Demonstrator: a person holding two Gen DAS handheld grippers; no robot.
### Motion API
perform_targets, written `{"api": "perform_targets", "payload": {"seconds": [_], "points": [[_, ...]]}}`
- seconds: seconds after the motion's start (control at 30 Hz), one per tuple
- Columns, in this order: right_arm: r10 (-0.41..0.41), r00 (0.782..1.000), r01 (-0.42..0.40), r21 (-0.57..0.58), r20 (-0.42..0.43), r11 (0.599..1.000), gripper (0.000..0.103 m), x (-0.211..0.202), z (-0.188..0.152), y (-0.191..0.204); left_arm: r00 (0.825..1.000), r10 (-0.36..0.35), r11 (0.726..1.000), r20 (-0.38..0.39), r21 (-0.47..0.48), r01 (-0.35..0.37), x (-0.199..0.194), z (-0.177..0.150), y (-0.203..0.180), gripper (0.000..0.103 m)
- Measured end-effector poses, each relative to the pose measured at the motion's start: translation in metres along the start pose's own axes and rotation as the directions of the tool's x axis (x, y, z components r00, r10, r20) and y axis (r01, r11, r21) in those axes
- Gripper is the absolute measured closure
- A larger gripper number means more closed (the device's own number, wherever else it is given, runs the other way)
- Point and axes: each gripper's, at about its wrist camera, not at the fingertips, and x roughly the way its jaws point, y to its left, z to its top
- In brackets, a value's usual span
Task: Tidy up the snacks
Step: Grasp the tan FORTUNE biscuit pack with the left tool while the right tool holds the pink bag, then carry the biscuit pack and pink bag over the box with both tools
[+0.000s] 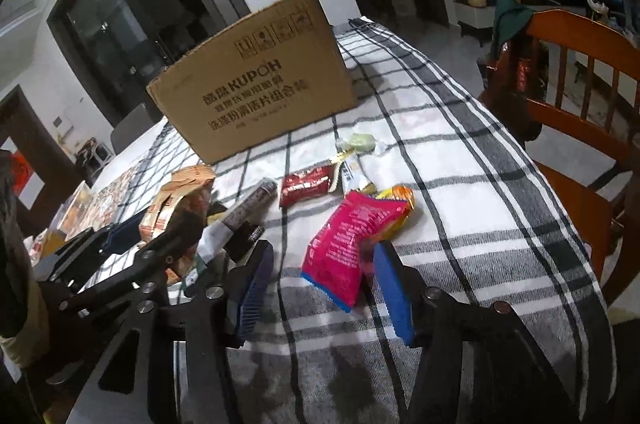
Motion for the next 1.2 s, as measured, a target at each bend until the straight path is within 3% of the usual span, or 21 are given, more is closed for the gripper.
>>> {"api": "perform_targets", "payload": {"seconds": [0.17, 0.3, 0.53, 0.63, 0.73, 0.9, 1.2], "points": [[-0.063, 0.998, 0.063, -0.051, 0.011, 0.997, 0.049, 0.014, 0.005, 0.011, 1.0, -0.002, 1.0, -0.014, -0.028, 0.001, 0.007, -0.004, 0.009, 0.063], [-0.141, 0.989, 0.139, -0.041, -0.043, 0.989, 0.049, 0.032, 0.008, 0.011, 1.0, 0.007, 0.999, -0.017, -0.05, -0.007, 0.011, -0.005, 0.016, 0.064], [-0.188, 0.979, 0.183, -0.065, -0.078, 0.981, 0.05, 0.054, 0.011, 0.017, 1.0, -0.007, 0.997, -0.029, -0.075, 0.005, 0.02, -0.009, 0.021, 0.064], [-0.22, 0.971, 0.212, -0.097, -0.088, 0.973, 0.054, 0.058, 0.009, 0.02, 0.999, -0.011, 0.997, -0.035, -0.08, 0.008, 0.021, -0.01, 0.022, 0.063], [-0.204, 0.975, 0.197, -0.084, -0.09, 0.977, 0.06, 0.052, 0.007, 0.016, 0.999, -0.009, 0.997, -0.034, -0.079, 0.007, 0.02, -0.011, 0.023, 0.064], [-0.189, 0.98, 0.184, -0.072, -0.068, 0.98, 0.061, 0.036, 0.006, 0.014, 1.0, -0.014, 0.997, -0.02, -0.071, 0.012, 0.014, -0.008, 0.018, 0.064], [-0.115, 0.992, 0.122, -0.129, 0.058, 0.984, 0.061, -0.008, 0.018, 0.038, 0.999, -0.038, 0.992, 0.005, -0.119, 0.039, -0.007, 0.003, 0.025, 0.064]]}}
